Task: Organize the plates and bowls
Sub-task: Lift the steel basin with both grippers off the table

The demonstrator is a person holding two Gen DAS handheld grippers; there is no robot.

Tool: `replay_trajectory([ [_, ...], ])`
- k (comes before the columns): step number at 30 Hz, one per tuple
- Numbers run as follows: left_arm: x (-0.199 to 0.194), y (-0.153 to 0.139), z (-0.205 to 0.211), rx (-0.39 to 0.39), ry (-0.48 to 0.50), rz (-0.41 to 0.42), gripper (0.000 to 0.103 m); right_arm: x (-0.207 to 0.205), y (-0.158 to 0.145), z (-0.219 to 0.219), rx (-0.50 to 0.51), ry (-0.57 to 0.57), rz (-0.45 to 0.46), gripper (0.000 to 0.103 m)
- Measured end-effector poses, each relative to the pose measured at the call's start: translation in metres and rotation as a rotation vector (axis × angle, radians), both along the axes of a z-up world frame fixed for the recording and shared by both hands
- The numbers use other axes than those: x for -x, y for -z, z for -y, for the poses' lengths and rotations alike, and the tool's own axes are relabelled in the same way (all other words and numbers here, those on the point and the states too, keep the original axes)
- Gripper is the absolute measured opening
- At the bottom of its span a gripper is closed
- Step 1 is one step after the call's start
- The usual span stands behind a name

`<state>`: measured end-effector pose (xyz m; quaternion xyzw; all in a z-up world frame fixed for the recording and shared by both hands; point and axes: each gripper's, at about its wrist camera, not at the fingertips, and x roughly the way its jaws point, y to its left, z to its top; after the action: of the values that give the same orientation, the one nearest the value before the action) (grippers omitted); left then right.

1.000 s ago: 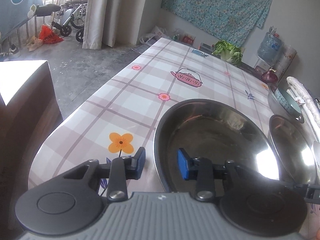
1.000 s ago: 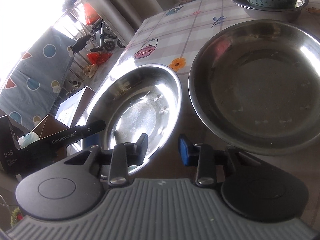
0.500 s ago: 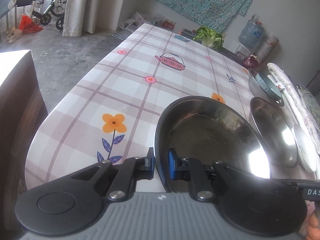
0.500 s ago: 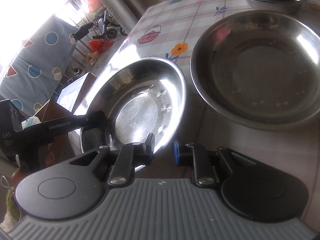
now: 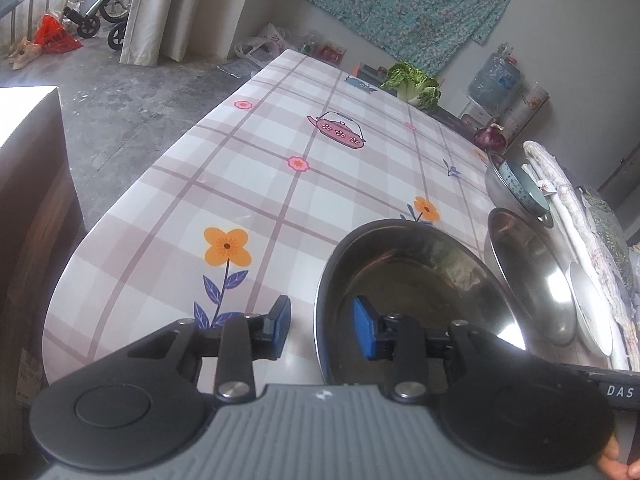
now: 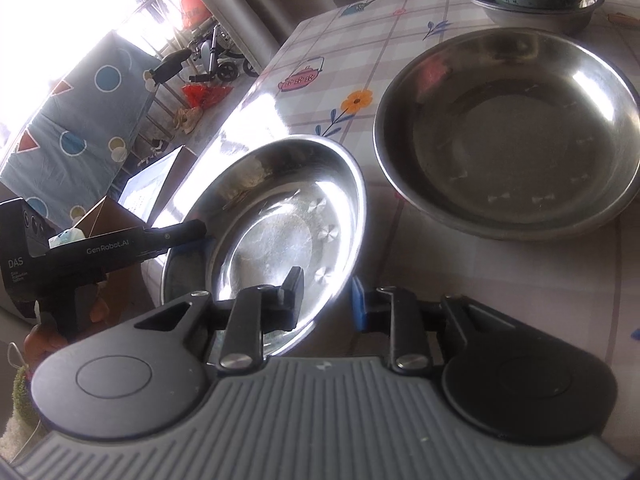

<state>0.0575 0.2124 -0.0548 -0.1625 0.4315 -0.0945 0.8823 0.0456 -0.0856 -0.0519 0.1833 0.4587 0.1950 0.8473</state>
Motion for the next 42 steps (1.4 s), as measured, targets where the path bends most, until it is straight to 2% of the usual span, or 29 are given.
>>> replay_trajectory([
  [5, -0.006, 0.001, 0.006, 0.020, 0.013, -0.001, 0.034, -0.008, 0.003, 0.000, 0.013, 0.036, 0.032, 0.025],
  [13, 0.006, 0.000, 0.009, 0.042, 0.084, -0.023, 0.035, 0.004, -0.002, 0.005, 0.028, 0.003, 0.035, 0.026],
  [15, 0.008, -0.002, 0.009, 0.034, 0.083, -0.015, 0.036, 0.007, -0.003, 0.008, 0.031, 0.005, 0.036, 0.025],
  [17, 0.007, -0.003, 0.009, 0.015, 0.077, -0.007, 0.043, 0.005, -0.004, 0.009, 0.046, 0.013, 0.043, 0.026],
  [19, 0.003, -0.003, 0.009, 0.009, 0.067, -0.009, 0.045, 0.002, -0.004, 0.011, 0.049, 0.027, 0.046, 0.028],
  [25, -0.006, 0.001, 0.011, 0.010, 0.045, -0.010, 0.043, -0.011, 0.001, 0.009, 0.042, 0.058, 0.053, 0.029],
  [29, -0.001, 0.001, 0.015, 0.050, 0.070, -0.009, 0.044, -0.009, 0.002, 0.005, 0.026, 0.050, 0.053, 0.022],
  [35, 0.009, 0.001, 0.022, 0.048, 0.139, -0.021, 0.043, 0.002, -0.002, 0.012, 0.027, 0.052, 0.050, 0.022],
  [42, 0.007, 0.002, 0.038, -0.057, 0.157, -0.001, 0.043, 0.005, 0.000, 0.019, 0.039, 0.076, 0.050, 0.024],
])
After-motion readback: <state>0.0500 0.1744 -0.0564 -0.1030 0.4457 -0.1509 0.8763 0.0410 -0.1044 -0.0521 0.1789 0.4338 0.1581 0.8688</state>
